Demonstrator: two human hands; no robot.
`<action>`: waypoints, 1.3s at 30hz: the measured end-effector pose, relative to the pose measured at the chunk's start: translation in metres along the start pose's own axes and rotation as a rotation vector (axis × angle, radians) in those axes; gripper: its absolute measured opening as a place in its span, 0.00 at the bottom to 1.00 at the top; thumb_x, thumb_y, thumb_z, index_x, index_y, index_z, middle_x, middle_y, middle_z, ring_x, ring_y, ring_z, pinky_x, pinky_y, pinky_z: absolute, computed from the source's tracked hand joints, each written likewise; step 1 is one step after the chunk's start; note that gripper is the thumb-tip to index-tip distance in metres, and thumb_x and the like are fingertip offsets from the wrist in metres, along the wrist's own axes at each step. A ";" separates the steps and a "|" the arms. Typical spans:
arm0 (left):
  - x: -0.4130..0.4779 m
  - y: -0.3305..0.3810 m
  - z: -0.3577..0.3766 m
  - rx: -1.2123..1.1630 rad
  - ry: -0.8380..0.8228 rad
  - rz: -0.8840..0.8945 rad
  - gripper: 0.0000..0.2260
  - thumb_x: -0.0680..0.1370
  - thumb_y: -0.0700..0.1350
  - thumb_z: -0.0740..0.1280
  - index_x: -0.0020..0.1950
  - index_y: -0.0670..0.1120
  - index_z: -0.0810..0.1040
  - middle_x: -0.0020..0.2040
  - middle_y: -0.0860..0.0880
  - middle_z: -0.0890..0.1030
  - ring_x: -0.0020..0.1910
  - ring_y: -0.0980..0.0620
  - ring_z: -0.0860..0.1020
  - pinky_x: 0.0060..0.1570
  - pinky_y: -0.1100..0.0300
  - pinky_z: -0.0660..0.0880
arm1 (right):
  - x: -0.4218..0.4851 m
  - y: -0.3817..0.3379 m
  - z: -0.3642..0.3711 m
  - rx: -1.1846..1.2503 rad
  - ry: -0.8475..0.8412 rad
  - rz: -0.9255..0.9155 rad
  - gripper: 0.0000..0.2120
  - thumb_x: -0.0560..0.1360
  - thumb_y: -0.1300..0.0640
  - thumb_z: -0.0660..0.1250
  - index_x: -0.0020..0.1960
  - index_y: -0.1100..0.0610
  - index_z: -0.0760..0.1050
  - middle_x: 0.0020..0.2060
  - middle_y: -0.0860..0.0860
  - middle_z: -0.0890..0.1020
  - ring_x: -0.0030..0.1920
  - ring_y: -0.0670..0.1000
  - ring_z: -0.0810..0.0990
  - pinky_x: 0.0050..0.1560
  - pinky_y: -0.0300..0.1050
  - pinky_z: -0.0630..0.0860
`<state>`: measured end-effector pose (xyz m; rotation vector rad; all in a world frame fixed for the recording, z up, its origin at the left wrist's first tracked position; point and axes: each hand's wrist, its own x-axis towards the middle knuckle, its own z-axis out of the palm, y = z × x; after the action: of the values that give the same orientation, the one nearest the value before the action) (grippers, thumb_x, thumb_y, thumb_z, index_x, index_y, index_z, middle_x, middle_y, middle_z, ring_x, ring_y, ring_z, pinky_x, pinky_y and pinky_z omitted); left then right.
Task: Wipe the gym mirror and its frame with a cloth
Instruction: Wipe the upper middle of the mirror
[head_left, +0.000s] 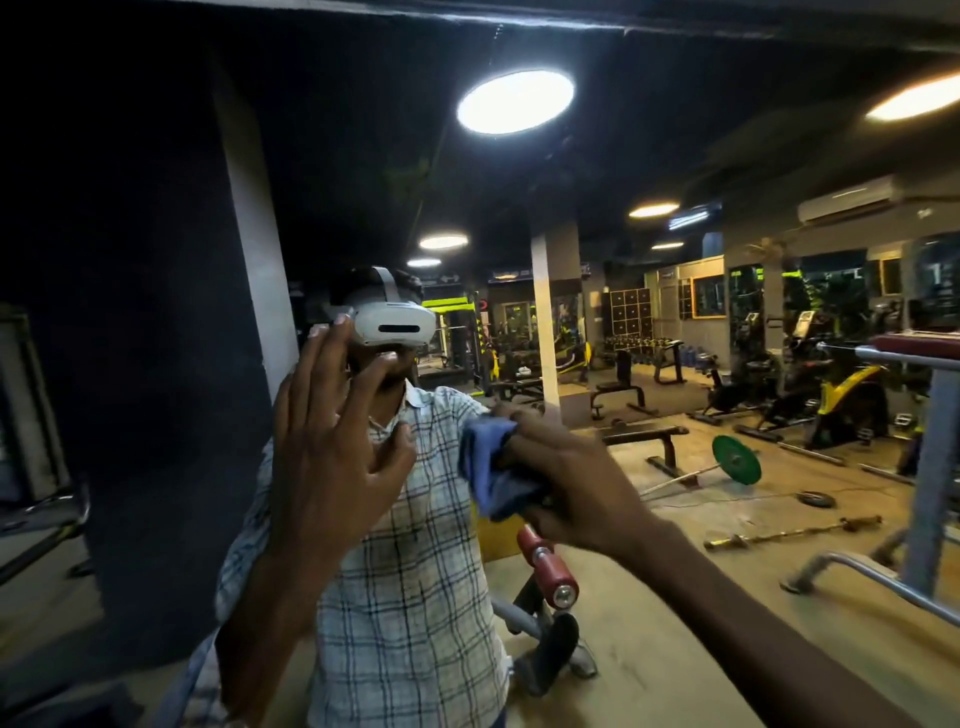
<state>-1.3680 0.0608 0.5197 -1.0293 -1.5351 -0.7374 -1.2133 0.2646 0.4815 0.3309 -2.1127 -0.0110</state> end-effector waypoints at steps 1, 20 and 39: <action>0.000 0.001 0.000 0.005 -0.006 -0.008 0.30 0.73 0.51 0.72 0.75 0.47 0.74 0.84 0.46 0.56 0.84 0.45 0.52 0.80 0.51 0.50 | 0.002 0.006 -0.008 0.021 0.073 0.076 0.18 0.69 0.53 0.72 0.57 0.46 0.75 0.54 0.44 0.79 0.51 0.41 0.76 0.51 0.39 0.79; -0.006 0.012 0.005 0.049 0.010 -0.032 0.32 0.74 0.56 0.71 0.76 0.47 0.73 0.85 0.44 0.54 0.84 0.45 0.50 0.80 0.54 0.44 | 0.001 0.014 -0.022 -0.055 -0.018 -0.018 0.19 0.68 0.57 0.75 0.58 0.50 0.76 0.56 0.45 0.79 0.52 0.43 0.76 0.54 0.36 0.76; 0.000 0.033 0.025 0.052 0.056 0.005 0.32 0.72 0.54 0.72 0.75 0.47 0.74 0.84 0.44 0.58 0.83 0.44 0.55 0.80 0.46 0.50 | 0.062 0.050 -0.058 -0.058 0.165 0.048 0.16 0.70 0.56 0.76 0.56 0.56 0.77 0.51 0.50 0.79 0.49 0.49 0.78 0.49 0.45 0.78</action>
<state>-1.3490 0.0969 0.5124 -0.9659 -1.4956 -0.7142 -1.2077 0.3054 0.5717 0.2376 -1.9521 -0.0162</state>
